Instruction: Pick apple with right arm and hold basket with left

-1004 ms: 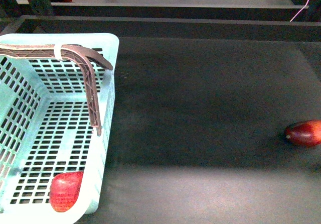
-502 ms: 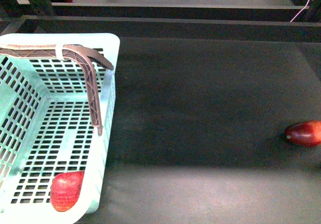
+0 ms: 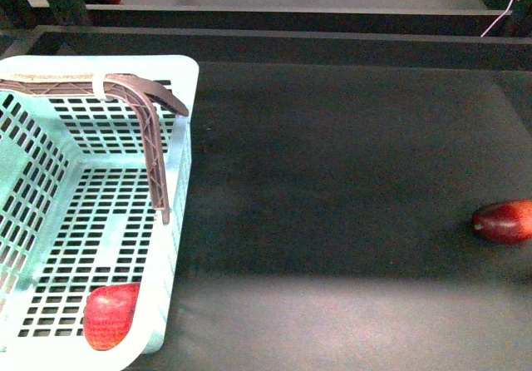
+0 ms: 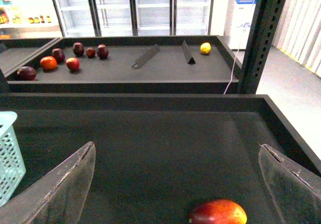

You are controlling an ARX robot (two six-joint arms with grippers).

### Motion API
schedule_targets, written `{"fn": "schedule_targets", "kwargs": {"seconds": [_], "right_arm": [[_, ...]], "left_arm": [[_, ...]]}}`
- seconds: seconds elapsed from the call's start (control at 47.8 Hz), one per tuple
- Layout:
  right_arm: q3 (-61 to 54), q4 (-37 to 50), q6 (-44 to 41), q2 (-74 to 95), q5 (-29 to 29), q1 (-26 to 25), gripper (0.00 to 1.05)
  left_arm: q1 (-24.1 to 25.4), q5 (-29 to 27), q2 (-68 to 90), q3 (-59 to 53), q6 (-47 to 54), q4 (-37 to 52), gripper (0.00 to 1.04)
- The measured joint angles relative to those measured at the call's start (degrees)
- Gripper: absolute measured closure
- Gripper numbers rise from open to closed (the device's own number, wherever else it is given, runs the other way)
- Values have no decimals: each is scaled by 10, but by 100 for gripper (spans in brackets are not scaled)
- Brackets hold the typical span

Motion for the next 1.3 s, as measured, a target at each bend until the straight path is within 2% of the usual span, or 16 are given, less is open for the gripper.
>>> {"fn": "schedule_targets", "kwargs": {"seconds": [0.648, 0.711, 0.753, 1.296], "right_arm": [[0, 0, 0, 0, 0, 0, 9], [0, 0, 0, 0, 0, 0, 9], [0, 0, 0, 0, 0, 0, 9], [0, 0, 0, 0, 0, 0, 9]], "left_arm": [[0, 0, -169, 0, 0, -166, 101], [0, 0, -227, 0, 0, -244, 101], [0, 0, -251, 0, 0, -261, 101], [0, 0, -268, 0, 0, -268, 101]]}}
